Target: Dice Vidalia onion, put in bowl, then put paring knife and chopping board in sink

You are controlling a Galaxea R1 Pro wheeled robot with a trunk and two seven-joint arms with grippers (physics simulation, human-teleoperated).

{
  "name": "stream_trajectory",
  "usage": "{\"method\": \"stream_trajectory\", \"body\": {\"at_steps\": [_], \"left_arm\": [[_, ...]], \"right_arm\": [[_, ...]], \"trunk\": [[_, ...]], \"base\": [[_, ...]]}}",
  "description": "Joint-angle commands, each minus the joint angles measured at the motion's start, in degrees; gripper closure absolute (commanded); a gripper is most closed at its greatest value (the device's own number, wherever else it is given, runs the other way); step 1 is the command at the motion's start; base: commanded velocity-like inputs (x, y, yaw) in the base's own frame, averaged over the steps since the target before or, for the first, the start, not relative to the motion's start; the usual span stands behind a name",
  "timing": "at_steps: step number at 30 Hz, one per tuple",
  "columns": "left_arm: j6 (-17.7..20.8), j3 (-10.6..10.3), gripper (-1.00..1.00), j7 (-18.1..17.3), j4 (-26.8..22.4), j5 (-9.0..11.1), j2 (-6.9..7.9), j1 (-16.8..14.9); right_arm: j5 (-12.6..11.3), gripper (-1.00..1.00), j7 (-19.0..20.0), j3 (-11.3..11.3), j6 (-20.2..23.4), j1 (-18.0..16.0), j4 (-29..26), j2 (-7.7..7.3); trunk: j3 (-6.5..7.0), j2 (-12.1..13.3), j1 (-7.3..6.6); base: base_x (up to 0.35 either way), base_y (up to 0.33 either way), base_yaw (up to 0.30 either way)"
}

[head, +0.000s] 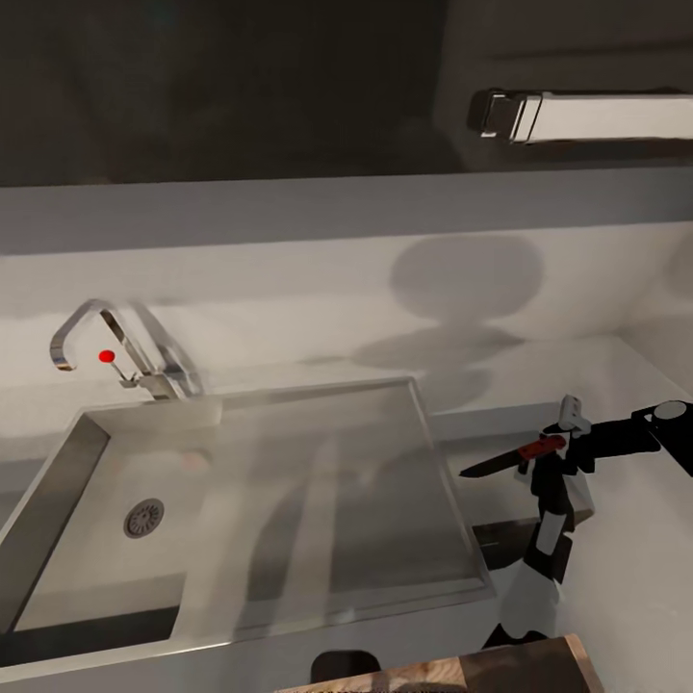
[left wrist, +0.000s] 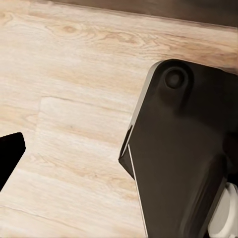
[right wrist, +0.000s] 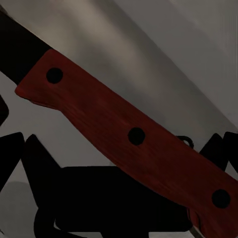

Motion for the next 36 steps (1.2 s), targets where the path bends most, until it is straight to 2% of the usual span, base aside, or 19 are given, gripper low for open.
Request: {"method": "stream_trajectory", "body": {"at_steps": [1,12,13,36], "left_arm": [[-0.1,-0.5,-1.00,0.6,-0.1,0.1,0.05,0.0],[-0.1,-0.5,-1.00,0.6,-0.1,0.1,0.05,0.0],[-0.1,-0.5,-1.00,0.6,-0.1,0.1,0.05,0.0],[-0.1,-0.5,-1.00,0.6,-0.1,0.1,0.05,0.0]], "right_arm": [[0.3,-1.00,0.1,0.2,-0.3,0.0,0.0,0.00],[0.3,-1.00,0.1,0.2,-0.3,0.0,0.0,0.00],[0.3,1.00,0.1,0.2,-0.3,0.0,0.0,0.00],[0.3,1.00,0.2,0.2,-0.2,0.0,-0.2,0.26]], "trunk": [[-0.17,-0.1,0.04],[-0.64,-0.1,0.04],[-0.64,-0.1,0.04],[-0.35,-0.1,0.04]], "base": [[0.000,0.000,0.000],[0.000,0.000,0.000],[0.000,0.000,0.000],[0.000,0.000,0.000]]}}
